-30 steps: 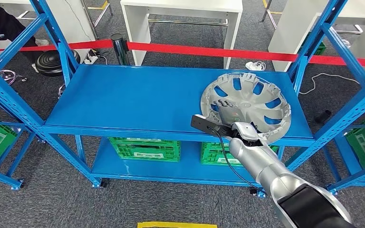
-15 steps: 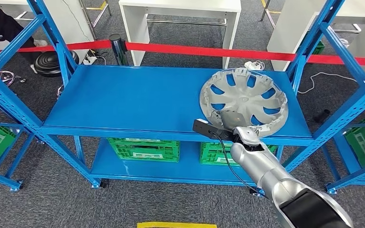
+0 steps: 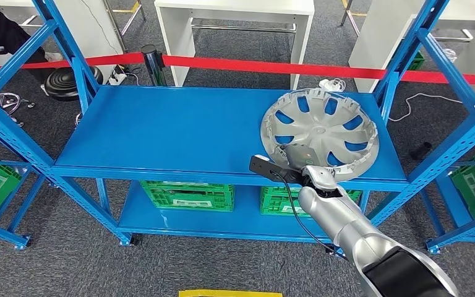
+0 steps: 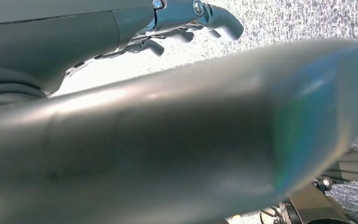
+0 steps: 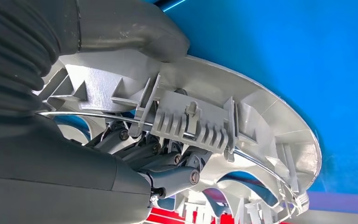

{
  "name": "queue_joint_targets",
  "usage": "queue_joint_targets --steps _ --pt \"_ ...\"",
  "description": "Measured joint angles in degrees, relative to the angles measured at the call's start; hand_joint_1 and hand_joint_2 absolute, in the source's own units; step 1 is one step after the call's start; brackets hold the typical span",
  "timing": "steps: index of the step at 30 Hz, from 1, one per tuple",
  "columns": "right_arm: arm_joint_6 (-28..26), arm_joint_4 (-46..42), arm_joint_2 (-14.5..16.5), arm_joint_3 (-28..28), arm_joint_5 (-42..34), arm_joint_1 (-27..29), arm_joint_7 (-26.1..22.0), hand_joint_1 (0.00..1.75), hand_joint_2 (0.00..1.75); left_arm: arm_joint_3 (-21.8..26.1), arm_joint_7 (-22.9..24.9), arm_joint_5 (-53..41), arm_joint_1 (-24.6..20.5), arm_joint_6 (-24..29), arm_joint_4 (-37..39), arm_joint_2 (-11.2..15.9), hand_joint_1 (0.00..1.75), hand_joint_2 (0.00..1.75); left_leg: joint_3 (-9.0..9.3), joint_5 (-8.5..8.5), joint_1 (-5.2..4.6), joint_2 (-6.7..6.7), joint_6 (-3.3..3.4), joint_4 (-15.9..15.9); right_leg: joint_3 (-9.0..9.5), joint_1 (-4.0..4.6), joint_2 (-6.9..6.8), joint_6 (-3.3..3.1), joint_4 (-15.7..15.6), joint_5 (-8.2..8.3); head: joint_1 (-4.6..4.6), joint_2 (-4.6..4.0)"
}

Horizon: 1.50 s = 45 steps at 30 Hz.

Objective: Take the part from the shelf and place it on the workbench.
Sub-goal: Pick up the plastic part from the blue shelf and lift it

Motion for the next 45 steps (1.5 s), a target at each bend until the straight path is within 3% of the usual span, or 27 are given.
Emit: queue_joint_targets --steps 11,35,40,45 --pt "-2.86 -4.43 -0.22 -1.3 -1.08 3.04 -3.14 1.75 1.75 0.0 -0.05 -0.37 -0.02 -0.03 0.01 0.0 0.0 0.0 0.1 0.0 -0.01 0.01 0.0 0.0 0.11 -0.02 -0.01 0.0 0.0 0.01 0.01 0.0" --pt "-3.38 -7.72 -0.22 -1.86 -1.33 4.83 -4.2 1.75 1.75 0.0 -0.11 -0.37 0.02 -0.04 0.02 0.0 0.0 0.0 0.07 0.0 -0.01 -0.02 0.0 0.0 0.11 -0.02 -0.04 0.0 0.01 0.01 0.01 0.0" --pt "-4.44 -15.6 -0.24 -1.86 -1.78 5.02 -6.47 1.75 1.75 0.0 -0.7 -0.6 0.13 -0.03 0.02 -0.07 0.0 0.0 -0.06 0.02 -0.03 0.0 -0.03 0.0 -0.07 -0.04 0.02 -0.01 0.1 0.04 0.01 0.0" --pt "-3.38 -24.14 0.45 -1.43 -2.33 0.54 -6.69 1.75 1.75 0.0 -1.77 -1.04 0.02 -0.39 0.0 -0.34 0.0 0.0 -0.11 0.04 -0.03 -0.07 -0.05 0.0 -0.13 -0.02 -0.11 -0.02 0.16 0.02 0.0 0.0"
